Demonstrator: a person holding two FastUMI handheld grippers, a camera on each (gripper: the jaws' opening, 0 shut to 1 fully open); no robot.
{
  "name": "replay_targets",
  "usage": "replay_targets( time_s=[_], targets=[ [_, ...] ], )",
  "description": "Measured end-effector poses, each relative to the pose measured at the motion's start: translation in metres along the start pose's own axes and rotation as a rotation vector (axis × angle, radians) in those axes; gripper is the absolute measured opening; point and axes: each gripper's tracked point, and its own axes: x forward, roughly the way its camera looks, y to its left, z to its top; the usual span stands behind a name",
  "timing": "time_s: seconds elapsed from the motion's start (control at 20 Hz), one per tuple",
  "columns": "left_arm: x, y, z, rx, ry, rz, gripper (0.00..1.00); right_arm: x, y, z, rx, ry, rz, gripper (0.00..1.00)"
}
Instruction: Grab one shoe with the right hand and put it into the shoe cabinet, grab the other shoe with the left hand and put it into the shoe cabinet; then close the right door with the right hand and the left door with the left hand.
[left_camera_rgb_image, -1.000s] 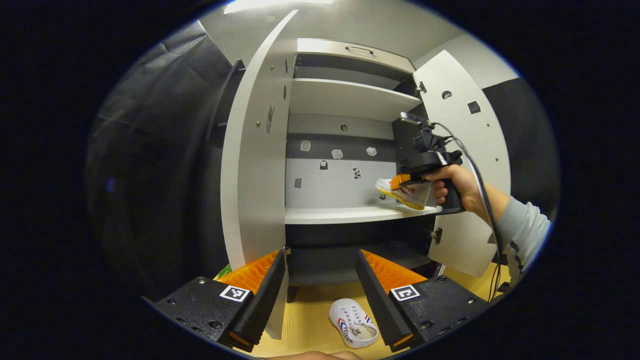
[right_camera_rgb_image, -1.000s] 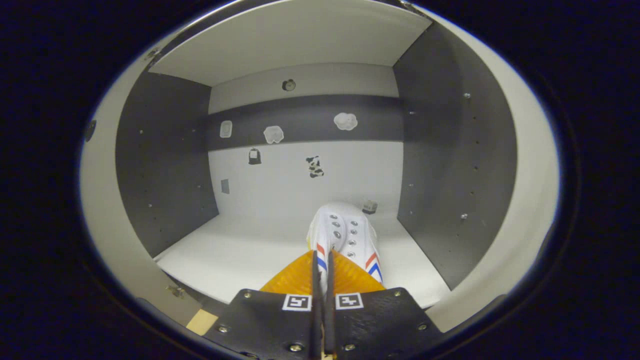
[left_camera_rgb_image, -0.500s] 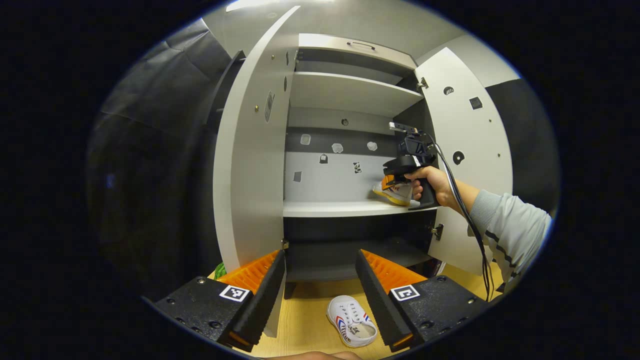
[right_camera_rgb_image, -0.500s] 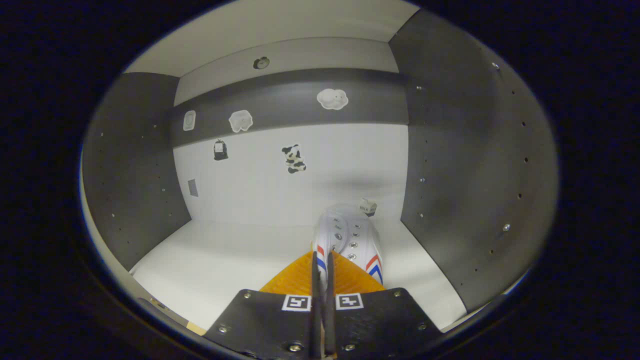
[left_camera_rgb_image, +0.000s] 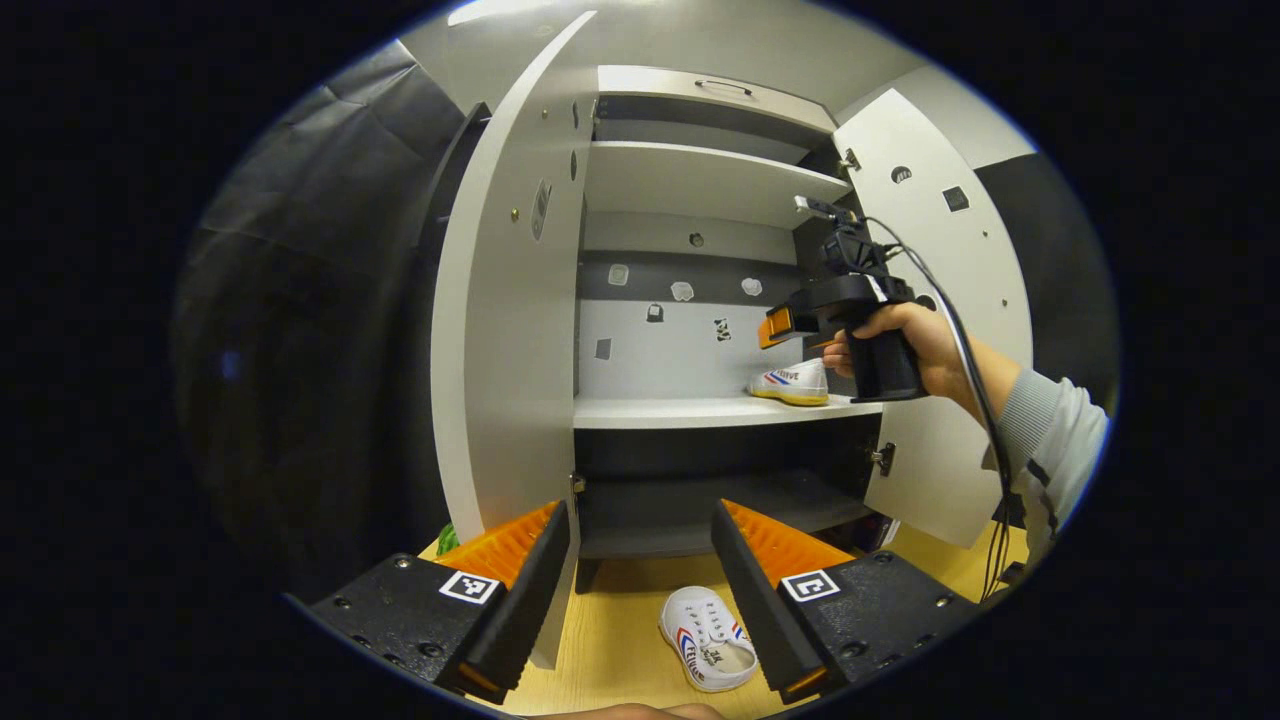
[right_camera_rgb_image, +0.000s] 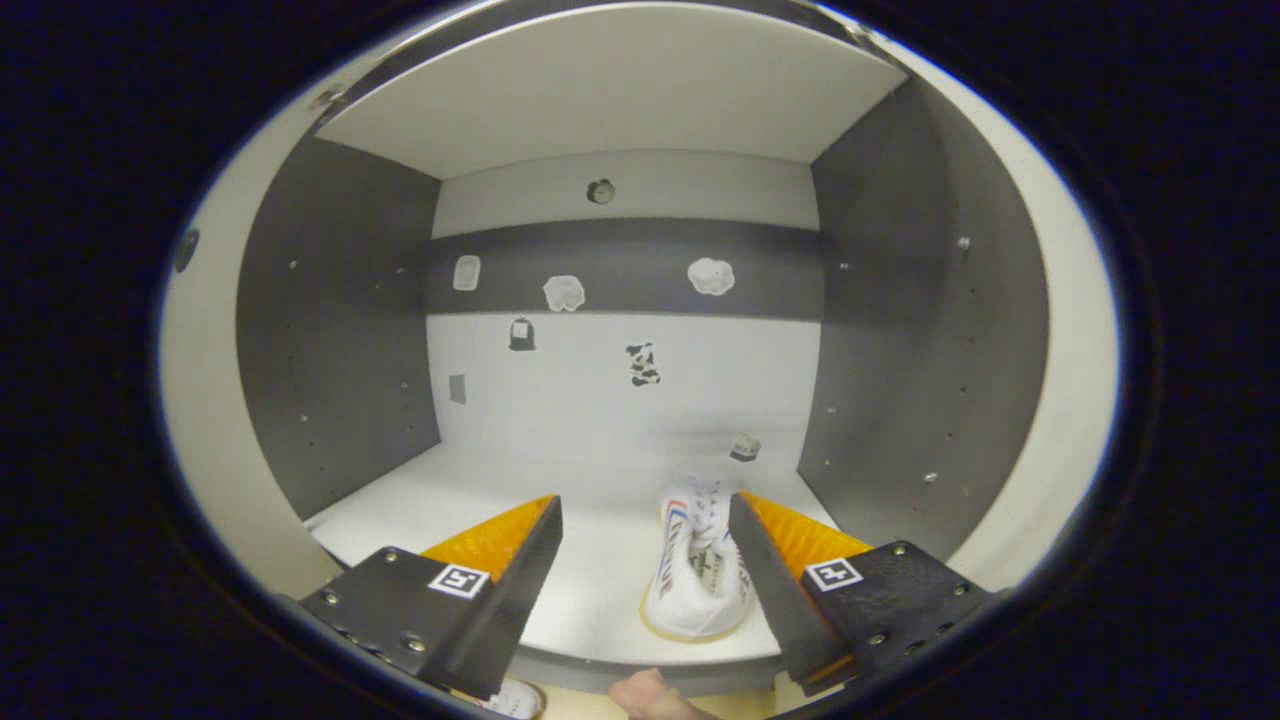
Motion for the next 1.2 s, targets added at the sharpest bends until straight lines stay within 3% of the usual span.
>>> replay_targets(
  time_s=[0.35,0.4,0.45,0.5,0.55,0.6,0.65,0.9,0.95,1.2],
  targets=[
    [0.002,-0.011,-0.015,-0.017,0.008,-0.032,0.87,-0.161,0.008,-0.012,0.018,-0.109,-0.038,0.99],
    [0.003,-0.016,-0.018,-0.025,0.006,-0.045,0.88,-0.186,0.004,-0.015,0.022,-0.138,-0.047,0.95],
    [0.004,-0.02,-0.024,-0.023,0.01,-0.056,0.88,-0.211,0.001,-0.02,0.033,-0.159,-0.059,0.99],
    [0.005,-0.024,-0.031,-0.026,0.015,-0.064,0.87,-0.234,-0.006,-0.031,0.04,-0.169,-0.083,0.94],
    [0.007,-0.028,-0.037,-0.024,0.02,-0.073,0.88,-0.257,-0.009,-0.041,0.037,-0.178,-0.089,0.99],
    [0.008,-0.03,-0.045,-0.018,0.027,-0.076,0.88,-0.277,-0.011,-0.051,0.033,-0.192,-0.1,0.94],
    [0.011,-0.034,-0.053,-0.009,0.026,-0.08,0.89,-0.297,-0.013,-0.061,0.022,-0.202,-0.111,0.99],
    [0.024,-0.044,-0.091,0.032,0.042,-0.083,0.88,-0.367,-0.022,-0.091,0.052,-0.259,-0.142,0.99],
    [0.028,-0.046,-0.102,0.032,0.059,-0.086,0.88,-0.378,-0.025,-0.095,0.055,-0.27,-0.141,0.95],
    [0.043,-0.056,-0.17,0.041,0.2,-0.111,0.88,-0.411,-0.035,-0.112,0.08,-0.325,-0.157,1.0]
  ],
)
